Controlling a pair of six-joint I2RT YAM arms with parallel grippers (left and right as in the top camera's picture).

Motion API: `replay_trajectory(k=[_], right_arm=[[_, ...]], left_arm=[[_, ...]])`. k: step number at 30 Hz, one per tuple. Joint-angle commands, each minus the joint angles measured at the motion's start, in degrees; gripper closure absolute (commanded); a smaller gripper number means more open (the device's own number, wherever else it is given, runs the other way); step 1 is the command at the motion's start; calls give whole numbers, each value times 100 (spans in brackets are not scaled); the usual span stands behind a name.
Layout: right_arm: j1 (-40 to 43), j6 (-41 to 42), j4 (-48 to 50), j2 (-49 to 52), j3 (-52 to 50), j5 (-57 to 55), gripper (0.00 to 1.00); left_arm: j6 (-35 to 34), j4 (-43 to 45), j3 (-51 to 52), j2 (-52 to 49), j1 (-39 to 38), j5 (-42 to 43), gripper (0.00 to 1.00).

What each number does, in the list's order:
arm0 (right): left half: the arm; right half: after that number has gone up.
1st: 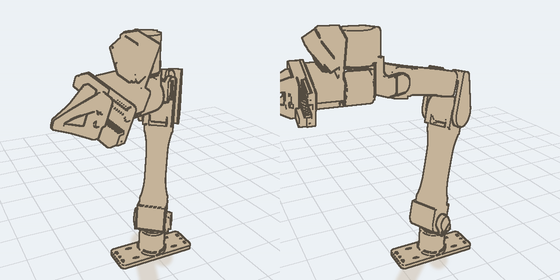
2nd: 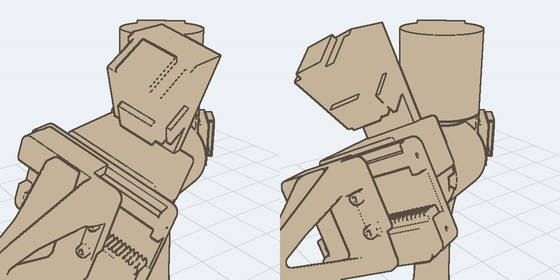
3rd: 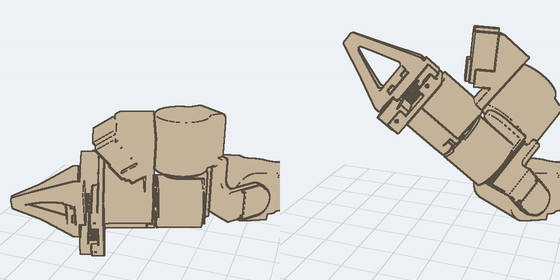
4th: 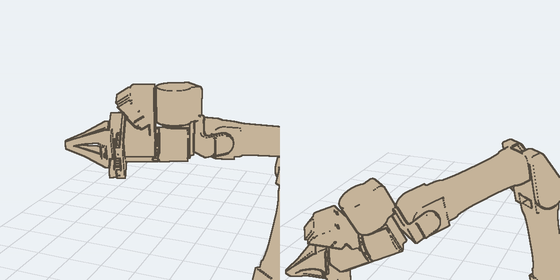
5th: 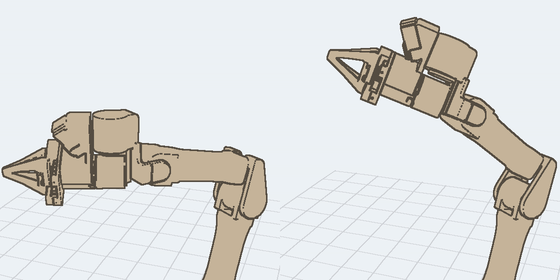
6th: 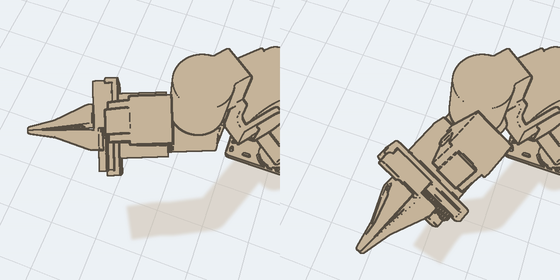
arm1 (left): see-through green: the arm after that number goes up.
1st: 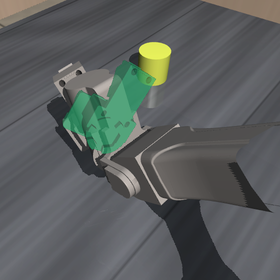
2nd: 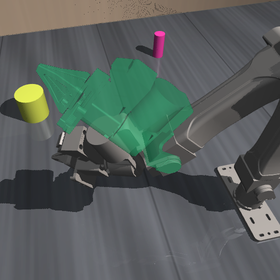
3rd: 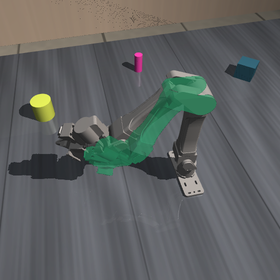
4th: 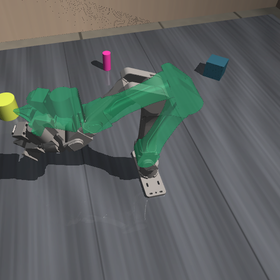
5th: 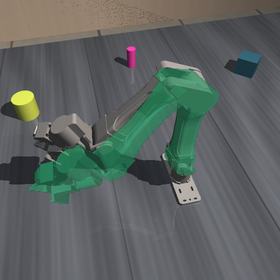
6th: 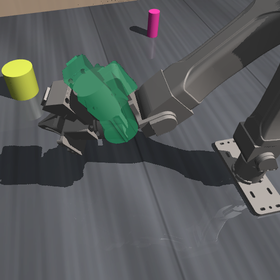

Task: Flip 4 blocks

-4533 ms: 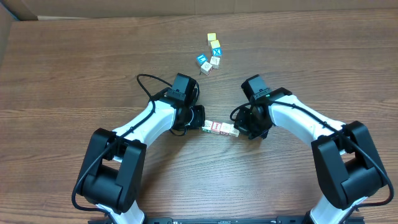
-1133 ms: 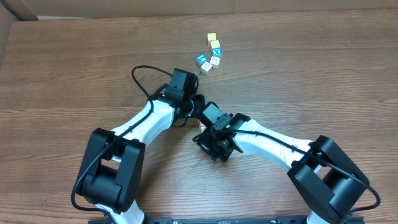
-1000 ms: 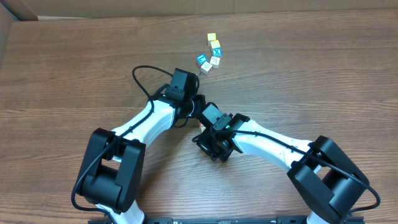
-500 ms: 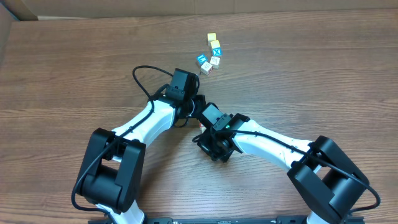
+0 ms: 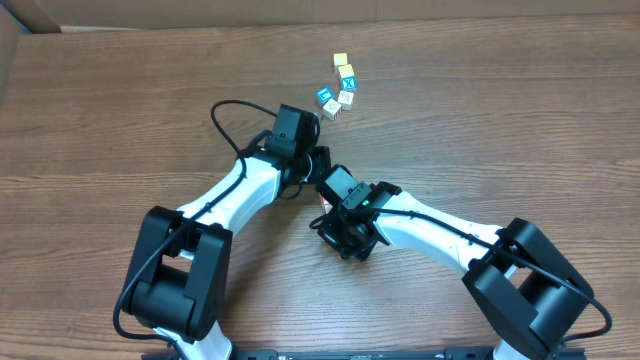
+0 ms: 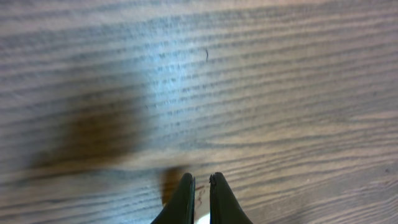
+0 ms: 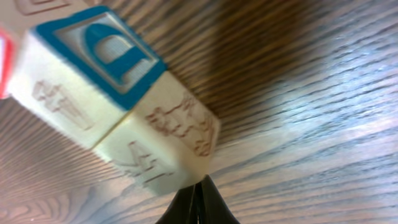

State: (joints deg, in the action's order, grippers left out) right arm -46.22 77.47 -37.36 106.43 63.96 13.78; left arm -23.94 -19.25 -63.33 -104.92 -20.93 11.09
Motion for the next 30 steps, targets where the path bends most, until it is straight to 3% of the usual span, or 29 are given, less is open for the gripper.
replay_trajectory(k=[1,11,17,25,30], right_arm=[[0,-516,-136,-245,313,63,96],[452,-2723,-1397,-573,1305,-90,96],[721,-2846,-1394,-455,1292,-702,96],[702,-2846,-1202,-20,1285,-1884,96],[702,-3287,-835,240,1281,-1864,96]], left_arm=[[59,-48,-304,-50,129,-76,96],[-306,-1950,-1237,-4,535,13,96],[-131,-2750,-1108,-9,538,-175,96],[-184,-2402,-385,-20,483,-203,96],[-201,-2065,-83,-31,420,-39,96]])
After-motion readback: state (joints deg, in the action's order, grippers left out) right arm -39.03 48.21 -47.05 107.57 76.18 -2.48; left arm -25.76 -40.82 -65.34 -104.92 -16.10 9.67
